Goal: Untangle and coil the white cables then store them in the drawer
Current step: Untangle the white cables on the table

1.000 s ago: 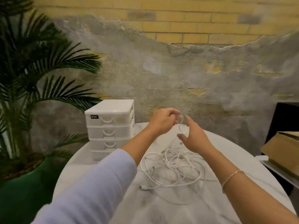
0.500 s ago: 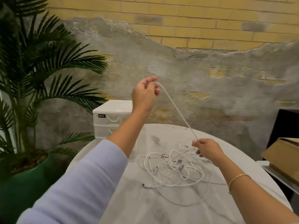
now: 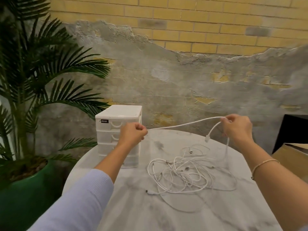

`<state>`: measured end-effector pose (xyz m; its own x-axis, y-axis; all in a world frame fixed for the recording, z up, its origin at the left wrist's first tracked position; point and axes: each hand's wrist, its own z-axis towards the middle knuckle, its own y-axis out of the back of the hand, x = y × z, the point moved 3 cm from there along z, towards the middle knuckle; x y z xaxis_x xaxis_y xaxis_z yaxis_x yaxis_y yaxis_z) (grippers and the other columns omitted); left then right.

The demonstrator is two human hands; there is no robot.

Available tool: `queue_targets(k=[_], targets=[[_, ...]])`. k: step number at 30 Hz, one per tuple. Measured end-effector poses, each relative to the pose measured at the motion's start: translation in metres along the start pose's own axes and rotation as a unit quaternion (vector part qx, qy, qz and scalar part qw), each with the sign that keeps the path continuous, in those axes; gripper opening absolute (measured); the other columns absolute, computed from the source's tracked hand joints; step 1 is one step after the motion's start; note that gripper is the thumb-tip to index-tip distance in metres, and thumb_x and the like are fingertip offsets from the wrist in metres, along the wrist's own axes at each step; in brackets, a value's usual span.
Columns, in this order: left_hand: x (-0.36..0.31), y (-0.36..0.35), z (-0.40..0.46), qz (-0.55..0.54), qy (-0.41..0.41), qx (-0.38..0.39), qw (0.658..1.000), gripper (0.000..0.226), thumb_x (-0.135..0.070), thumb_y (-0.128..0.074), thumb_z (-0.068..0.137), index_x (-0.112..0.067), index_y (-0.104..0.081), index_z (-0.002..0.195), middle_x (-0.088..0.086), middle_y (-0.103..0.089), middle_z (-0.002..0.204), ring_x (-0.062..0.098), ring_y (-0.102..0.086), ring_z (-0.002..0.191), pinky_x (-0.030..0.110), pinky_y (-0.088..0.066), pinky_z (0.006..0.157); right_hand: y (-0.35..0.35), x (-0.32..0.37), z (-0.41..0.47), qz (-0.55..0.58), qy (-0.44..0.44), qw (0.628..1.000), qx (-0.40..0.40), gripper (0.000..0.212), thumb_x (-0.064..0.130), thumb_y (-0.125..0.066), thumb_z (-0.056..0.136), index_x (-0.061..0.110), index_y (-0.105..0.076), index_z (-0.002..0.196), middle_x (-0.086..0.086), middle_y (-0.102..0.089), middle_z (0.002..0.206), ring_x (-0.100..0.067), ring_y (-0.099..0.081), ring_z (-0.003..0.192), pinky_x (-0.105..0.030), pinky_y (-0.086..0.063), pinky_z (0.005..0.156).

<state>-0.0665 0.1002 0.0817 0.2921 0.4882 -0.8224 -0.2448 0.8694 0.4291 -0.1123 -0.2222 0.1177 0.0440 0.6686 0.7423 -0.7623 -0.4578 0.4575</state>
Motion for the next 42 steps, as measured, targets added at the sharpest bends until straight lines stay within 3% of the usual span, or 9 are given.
queue_targets(k=[4,7,14,21,28,33,36,38,42], targets=[[0.014,-0.005,-0.007,-0.016,0.009,0.021,1.000,0.015,-0.008,-0.059,0.086,-0.007,-0.069,0.097,0.004,-0.064,0.079,0.006,-0.057,0.060,0.015,-0.051,0.055,0.011,0.005,0.001,0.032,-0.005,0.999,-0.035,0.022,0.029,-0.064,0.087,0.010,-0.069,0.097,-0.014,-0.067,0.098,-0.035,-0.066,0.085,-0.041,-0.051,0.090],[0.024,-0.008,-0.012,-0.008,-0.003,0.040,0.999,0.022,-0.006,-0.055,0.088,-0.010,-0.069,0.105,0.001,-0.062,0.080,0.007,-0.057,0.062,0.015,-0.053,0.058,0.014,0.007,-0.005,0.059,-0.004,0.998,-0.014,0.018,0.031,-0.066,0.086,0.014,-0.064,0.090,-0.010,-0.067,0.089,-0.032,-0.067,0.071,-0.033,-0.056,0.067],[0.054,0.002,-0.022,-0.078,0.027,-0.008,0.997,0.025,0.000,-0.065,0.083,-0.006,-0.065,0.107,0.000,-0.063,0.082,0.007,-0.061,0.062,0.010,-0.052,0.056,0.021,-0.001,-0.012,-0.013,-0.027,0.995,0.092,0.018,0.025,-0.066,0.086,0.015,-0.064,0.071,-0.004,-0.062,0.050,-0.009,-0.058,0.039,-0.024,-0.050,0.061],[0.065,0.003,-0.037,-0.091,0.036,-0.020,0.995,0.014,-0.005,-0.066,0.084,-0.016,-0.069,0.093,-0.004,-0.066,0.075,0.007,-0.061,0.063,0.019,-0.047,0.062,0.015,-0.010,-0.021,0.021,-0.064,0.994,0.080,0.020,0.026,-0.051,0.095,0.010,-0.062,0.090,0.002,-0.056,0.036,-0.005,-0.050,0.025,-0.018,-0.037,0.043],[0.051,0.002,-0.042,-0.106,0.048,-0.055,0.992,0.005,-0.018,-0.059,0.091,-0.019,-0.064,0.092,-0.003,-0.063,0.081,0.006,-0.060,0.061,0.019,-0.045,0.058,0.005,-0.022,-0.034,0.050,-0.103,0.992,0.061,0.023,0.023,-0.038,0.096,0.008,-0.055,0.102,-0.022,-0.063,0.084,-0.021,-0.054,0.047,-0.025,-0.038,0.043],[0.028,0.002,-0.044,-0.140,0.042,-0.076,0.986,0.006,-0.025,-0.058,0.092,-0.020,-0.060,0.090,0.000,-0.064,0.086,0.008,-0.059,0.062,0.032,-0.050,0.075,-0.007,-0.034,-0.049,-0.058,-0.186,0.959,0.208,0.021,0.007,-0.037,0.095,-0.006,-0.053,0.090,-0.009,-0.059,0.039,-0.013,-0.054,0.027,-0.018,-0.043,0.039],[0.002,0.005,-0.049,-0.201,-0.001,-0.065,0.977,0.008,-0.021,-0.064,0.088,-0.021,-0.061,0.081,-0.001,-0.065,0.081,0.009,-0.062,0.065,0.030,-0.053,0.073,-0.022,-0.033,-0.062,-0.301,-0.116,0.900,0.293,0.026,0.025,-0.044,0.095,0.003,-0.052,0.107,-0.009,-0.069,0.088,-0.016,-0.070,0.066,-0.028,-0.045,0.081],[-0.017,0.006,-0.052,-0.263,-0.036,-0.048,0.963,0.010,-0.014,-0.068,0.084,-0.018,-0.063,0.076,0.001,-0.065,0.075,0.010,-0.062,0.066,0.024,-0.056,0.065,-0.041,-0.033,-0.069,-0.341,-0.035,0.894,0.290,0.057,0.035,-0.055,0.090,0.009,-0.035,0.137,-0.019,-0.040,0.138,-0.030,-0.055,0.116,-0.036,-0.036,0.102],[-0.050,0.005,-0.055,-0.410,-0.059,-0.026,0.910,0.017,-0.002,-0.068,0.081,-0.012,-0.059,0.072,0.000,-0.068,0.066,0.009,-0.065,0.063,0.019,-0.055,0.060,-0.079,-0.023,-0.095,-0.210,0.061,0.901,0.375,0.073,0.038,-0.060,0.089,0.020,-0.023,0.149,-0.010,-0.031,0.151,-0.027,-0.041,0.131,-0.030,-0.042,0.097]])
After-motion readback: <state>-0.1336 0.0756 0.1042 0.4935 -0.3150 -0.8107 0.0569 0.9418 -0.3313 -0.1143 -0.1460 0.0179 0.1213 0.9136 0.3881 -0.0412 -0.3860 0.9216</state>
